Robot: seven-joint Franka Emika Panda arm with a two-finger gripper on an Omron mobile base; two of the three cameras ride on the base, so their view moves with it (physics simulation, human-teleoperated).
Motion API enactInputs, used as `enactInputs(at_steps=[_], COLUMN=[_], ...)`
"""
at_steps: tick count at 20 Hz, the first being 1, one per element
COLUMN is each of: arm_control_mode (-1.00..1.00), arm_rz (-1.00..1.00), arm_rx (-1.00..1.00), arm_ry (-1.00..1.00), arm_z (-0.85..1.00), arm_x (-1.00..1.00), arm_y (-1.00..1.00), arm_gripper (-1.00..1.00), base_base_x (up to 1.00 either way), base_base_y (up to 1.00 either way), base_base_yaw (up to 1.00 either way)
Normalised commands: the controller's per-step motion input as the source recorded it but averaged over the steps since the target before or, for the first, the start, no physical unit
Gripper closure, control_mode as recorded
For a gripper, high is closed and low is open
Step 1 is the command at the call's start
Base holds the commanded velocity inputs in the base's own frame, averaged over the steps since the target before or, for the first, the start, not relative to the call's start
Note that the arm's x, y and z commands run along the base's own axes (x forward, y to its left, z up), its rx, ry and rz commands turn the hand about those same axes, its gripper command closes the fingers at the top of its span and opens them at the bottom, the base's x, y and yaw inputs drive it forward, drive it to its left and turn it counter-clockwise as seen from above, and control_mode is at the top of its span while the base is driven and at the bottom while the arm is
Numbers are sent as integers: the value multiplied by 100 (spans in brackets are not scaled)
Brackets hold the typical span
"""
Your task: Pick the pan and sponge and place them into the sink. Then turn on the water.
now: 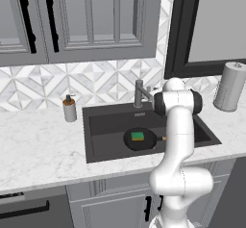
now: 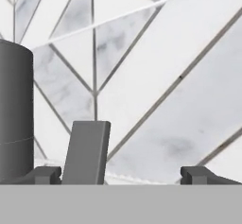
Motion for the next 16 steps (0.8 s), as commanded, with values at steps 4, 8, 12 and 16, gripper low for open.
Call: enactInputs(at_steps=[4, 8, 12, 16], arm_control_mode=[-100, -100, -100, -100], arm_rz=[-1, -3, -2, -2], arm_rx=[1, 2, 2, 1], arm_ry=[0, 0, 0, 0], arm_z=[-1, 0, 0, 0], arm_x=[23, 34, 26, 29], arm_y=[18, 27, 26, 30], arm_gripper=[-100, -100, -100, -100], base_base_x=[0, 0, 0, 0], base_base_y=[0, 0, 0, 0], base_base_yaw=[0, 0, 0, 0])
